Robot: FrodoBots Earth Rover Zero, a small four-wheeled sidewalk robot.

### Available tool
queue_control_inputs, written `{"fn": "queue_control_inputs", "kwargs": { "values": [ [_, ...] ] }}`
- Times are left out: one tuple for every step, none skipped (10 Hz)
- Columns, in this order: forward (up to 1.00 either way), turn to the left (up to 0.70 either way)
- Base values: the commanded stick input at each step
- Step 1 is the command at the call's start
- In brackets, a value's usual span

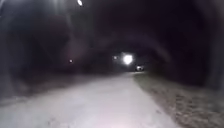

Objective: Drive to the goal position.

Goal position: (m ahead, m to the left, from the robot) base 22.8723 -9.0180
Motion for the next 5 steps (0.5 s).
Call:
{"fn": "queue_control_inputs", "kwargs": {
  "values": [
    [1.0, 0.0],
    [1.0, 0.0],
    [1.0, 0.0],
    [1.0, 0.0],
    [1.0, 0.0]
  ]
}}
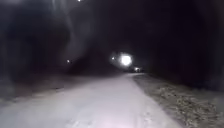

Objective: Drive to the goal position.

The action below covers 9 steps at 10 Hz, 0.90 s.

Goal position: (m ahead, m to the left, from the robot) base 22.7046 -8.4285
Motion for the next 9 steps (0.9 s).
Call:
{"fn": "queue_control_inputs", "kwargs": {
  "values": [
    [1.0, 0.0],
    [1.0, 0.0],
    [1.0, 0.0],
    [1.0, 0.0],
    [1.0, 0.0],
    [1.0, 0.0],
    [1.0, 0.0],
    [1.0, 0.0],
    [1.0, 0.0]
  ]
}}
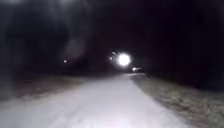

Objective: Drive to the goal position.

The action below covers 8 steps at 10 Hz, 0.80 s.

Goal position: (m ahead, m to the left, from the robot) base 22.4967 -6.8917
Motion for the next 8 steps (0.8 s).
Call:
{"fn": "queue_control_inputs", "kwargs": {
  "values": [
    [1.0, 0.0],
    [1.0, 0.0],
    [1.0, 0.0],
    [1.0, -0.1],
    [1.0, -0.23],
    [1.0, -0.39],
    [1.0, -0.34],
    [1.0, -0.03]
  ]
}}
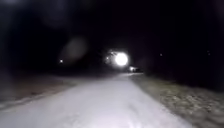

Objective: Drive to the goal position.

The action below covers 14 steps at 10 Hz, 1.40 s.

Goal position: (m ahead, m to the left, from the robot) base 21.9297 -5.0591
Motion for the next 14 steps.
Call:
{"fn": "queue_control_inputs", "kwargs": {
  "values": [
    [1.0, 0.0],
    [1.0, 0.0],
    [1.0, 0.0],
    [1.0, 0.0],
    [1.0, 0.0],
    [1.0, 0.0],
    [1.0, 0.0],
    [1.0, 0.0],
    [1.0, 0.0],
    [1.0, 0.0],
    [1.0, 0.0],
    [1.0, 0.0],
    [1.0, 0.0],
    [1.0, 0.0]
  ]
}}
